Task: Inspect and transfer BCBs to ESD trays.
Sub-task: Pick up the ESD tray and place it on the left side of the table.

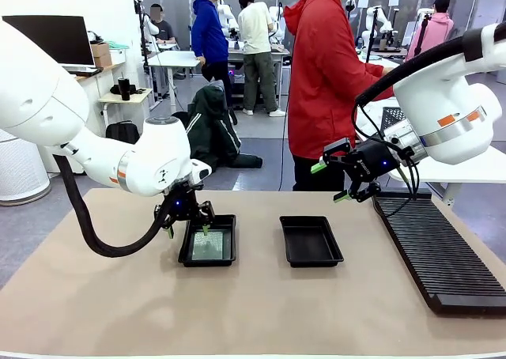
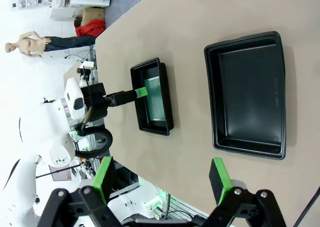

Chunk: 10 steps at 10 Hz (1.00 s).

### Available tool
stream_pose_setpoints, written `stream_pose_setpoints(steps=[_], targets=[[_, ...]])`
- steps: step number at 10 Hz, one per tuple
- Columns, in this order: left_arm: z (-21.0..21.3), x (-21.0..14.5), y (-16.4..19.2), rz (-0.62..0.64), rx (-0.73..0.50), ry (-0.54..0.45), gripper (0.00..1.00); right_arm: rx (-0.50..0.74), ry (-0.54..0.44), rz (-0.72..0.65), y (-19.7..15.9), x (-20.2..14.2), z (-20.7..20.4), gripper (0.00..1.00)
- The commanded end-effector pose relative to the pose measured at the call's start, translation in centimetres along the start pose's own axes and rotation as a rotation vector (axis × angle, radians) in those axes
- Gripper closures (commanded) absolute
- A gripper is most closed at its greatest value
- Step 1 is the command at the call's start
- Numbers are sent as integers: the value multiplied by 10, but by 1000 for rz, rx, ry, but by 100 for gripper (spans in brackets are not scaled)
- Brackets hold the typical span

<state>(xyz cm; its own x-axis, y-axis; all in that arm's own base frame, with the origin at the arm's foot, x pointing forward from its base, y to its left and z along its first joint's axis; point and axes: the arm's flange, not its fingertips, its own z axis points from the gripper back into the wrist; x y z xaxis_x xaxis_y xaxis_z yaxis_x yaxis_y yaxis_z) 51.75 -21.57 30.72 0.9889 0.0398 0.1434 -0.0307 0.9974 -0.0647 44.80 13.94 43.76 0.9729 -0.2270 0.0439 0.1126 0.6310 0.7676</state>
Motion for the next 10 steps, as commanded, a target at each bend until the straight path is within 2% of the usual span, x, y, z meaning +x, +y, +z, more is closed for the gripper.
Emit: stream_pose_setpoints(steps=[1,8,9,10], targets=[[0,0,-1,-2,-1,0,0,-2,0,-1,1,1,1,0],[1,0,1,-15,-15,11,0,-2,0,-1,1,1,1,0],[1,0,2,-13,-5,6,10,-2,0,-1,1,1,1,0],[1,2,5,-17,-11,18,14,-2,0,-1,1,1,1,0]])
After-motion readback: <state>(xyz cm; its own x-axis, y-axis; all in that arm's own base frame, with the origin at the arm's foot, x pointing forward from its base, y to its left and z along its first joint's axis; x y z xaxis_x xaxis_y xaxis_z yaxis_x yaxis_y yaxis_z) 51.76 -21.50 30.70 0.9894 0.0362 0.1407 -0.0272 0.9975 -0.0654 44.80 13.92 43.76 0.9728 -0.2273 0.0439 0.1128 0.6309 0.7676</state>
